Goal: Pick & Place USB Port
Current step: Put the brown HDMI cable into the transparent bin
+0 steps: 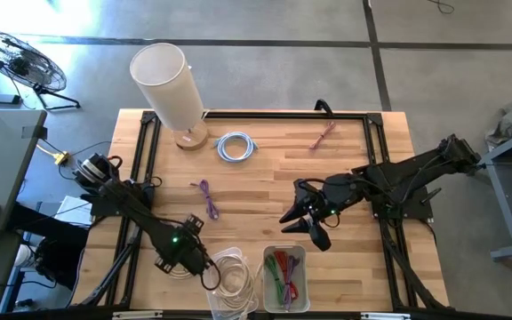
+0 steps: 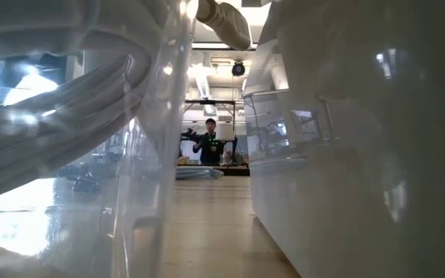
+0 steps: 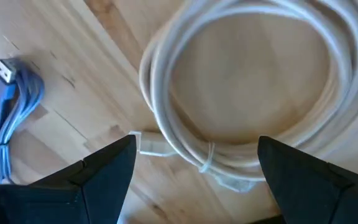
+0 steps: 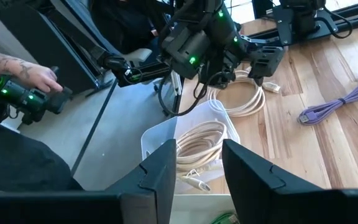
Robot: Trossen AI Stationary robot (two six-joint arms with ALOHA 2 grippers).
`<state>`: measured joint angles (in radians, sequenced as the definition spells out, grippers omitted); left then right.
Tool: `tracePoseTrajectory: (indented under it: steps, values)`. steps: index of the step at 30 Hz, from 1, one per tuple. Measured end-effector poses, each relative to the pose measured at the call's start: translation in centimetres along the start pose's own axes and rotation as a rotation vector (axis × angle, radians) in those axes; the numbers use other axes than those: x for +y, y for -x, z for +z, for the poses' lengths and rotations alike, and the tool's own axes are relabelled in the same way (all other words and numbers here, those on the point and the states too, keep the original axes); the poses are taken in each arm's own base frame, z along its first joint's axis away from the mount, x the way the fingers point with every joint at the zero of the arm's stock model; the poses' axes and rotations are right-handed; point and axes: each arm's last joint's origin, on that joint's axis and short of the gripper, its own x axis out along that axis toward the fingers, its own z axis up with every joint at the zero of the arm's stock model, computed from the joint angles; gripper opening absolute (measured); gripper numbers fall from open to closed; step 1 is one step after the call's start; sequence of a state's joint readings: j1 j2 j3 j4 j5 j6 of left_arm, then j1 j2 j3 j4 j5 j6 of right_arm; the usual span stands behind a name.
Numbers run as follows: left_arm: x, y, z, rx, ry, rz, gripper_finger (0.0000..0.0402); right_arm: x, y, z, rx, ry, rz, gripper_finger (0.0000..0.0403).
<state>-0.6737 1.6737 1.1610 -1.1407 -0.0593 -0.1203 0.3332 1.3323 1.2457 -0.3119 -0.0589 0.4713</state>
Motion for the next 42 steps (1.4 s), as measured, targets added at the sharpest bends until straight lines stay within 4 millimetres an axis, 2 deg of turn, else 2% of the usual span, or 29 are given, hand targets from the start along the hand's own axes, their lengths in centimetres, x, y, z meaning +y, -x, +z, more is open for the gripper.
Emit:
tracePoseTrajectory:
  steps: [9,18,23,28,38,42]
  values:
    - [2.7,-0.2,0.5,-0.025,0.112,0.010,0.0330,0.1,0.0,0.0,0.009,0.000,0.016,0.0122]
    - [4.7,-0.3,0.6,-0.039,0.181,-0.072,0.0330,0.3,0.0,-0.3,0.028,0.008,0.029,0.0122]
    - [4.6,-0.3,0.7,-0.039,0.180,-0.116,0.0330,0.8,0.0,-0.7,0.052,0.037,0.040,0.0122]
    - [4.3,-1.3,0.5,-0.039,0.192,-0.174,0.0330,1.0,0.0,-1.0,0.075,0.043,0.039,0.0122]
    - [4.1,-3.1,0.2,-0.062,0.210,-0.172,0.0330,1.0,0.0,-1.1,0.076,0.048,0.034,0.0122]
    - [4.1,-3.5,0.0,-0.054,0.212,-0.156,0.0298,0.9,0.0,-1.1,0.077,0.048,0.034,0.0122]
